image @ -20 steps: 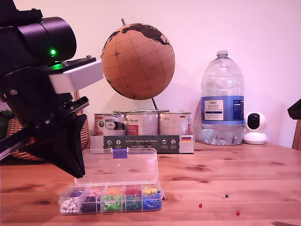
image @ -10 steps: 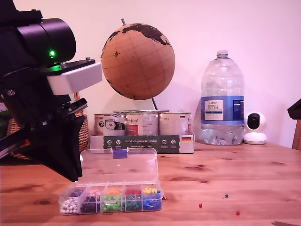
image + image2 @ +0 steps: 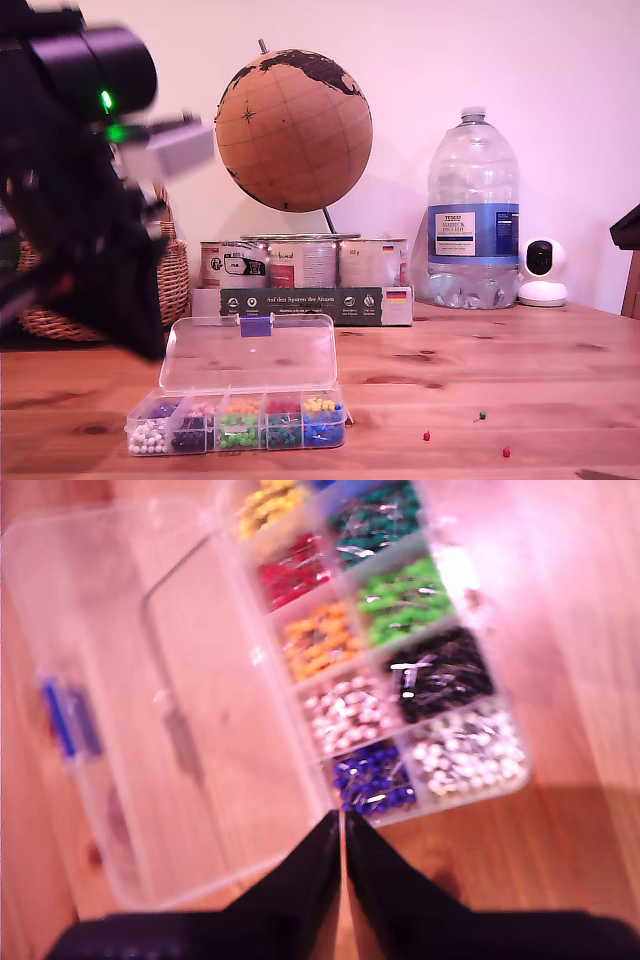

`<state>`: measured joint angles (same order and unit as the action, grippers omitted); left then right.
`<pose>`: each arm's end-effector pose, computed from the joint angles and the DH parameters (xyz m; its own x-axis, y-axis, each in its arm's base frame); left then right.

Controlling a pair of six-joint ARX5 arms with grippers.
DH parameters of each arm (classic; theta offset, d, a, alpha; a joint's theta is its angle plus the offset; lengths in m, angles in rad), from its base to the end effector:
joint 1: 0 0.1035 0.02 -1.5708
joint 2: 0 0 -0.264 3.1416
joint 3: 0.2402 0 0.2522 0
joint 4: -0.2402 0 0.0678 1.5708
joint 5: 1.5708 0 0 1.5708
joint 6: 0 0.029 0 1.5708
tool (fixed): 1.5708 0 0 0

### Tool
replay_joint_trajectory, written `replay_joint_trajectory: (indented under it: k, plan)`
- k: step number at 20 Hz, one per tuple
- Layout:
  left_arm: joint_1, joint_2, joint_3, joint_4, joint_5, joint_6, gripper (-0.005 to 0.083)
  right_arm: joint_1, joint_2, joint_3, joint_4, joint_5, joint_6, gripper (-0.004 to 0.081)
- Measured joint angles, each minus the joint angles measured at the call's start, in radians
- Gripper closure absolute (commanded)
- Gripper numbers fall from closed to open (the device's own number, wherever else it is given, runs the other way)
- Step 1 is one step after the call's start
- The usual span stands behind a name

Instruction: Sort the loose pins on the table into their correct compartments

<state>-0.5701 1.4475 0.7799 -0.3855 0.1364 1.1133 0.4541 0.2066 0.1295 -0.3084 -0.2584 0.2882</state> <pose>0.2208 -0.1462 0.1771 0.3394 -0.3791 -0.8609 0.9175 -0.0684 0.3918 0.0860 0.0502 0.1626 0.6930 0.6226 -0.3635 -0.5146 0.7803 0.3555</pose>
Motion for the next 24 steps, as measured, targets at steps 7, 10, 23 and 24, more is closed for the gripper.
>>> replay_joint_trajectory:
  k: [7, 10, 23, 24]
  plan:
    - [0.001, -0.266, 0.009, -0.146, 0.126, -0.564, 0.0797, 0.0, 0.045, 0.028, -0.01, 0.031, 0.0, 0.0782]
    - [0.001, -0.298, 0.009, -0.206, 0.248, -0.642, 0.0797, 0.0, 0.125, 0.113, -0.029, 0.037, -0.028, 0.0782]
    - [-0.055, -0.497, -0.142, 0.105, 0.367, -0.88, 0.0797, -0.001, 0.744, 0.584, -0.363, 0.016, -0.69, 0.0782]
    - [-0.072, -0.497, -0.143, 0.138, 0.367, -0.892, 0.0797, -0.001, 0.79, 0.615, -0.389, 0.006, -0.755, 0.0782]
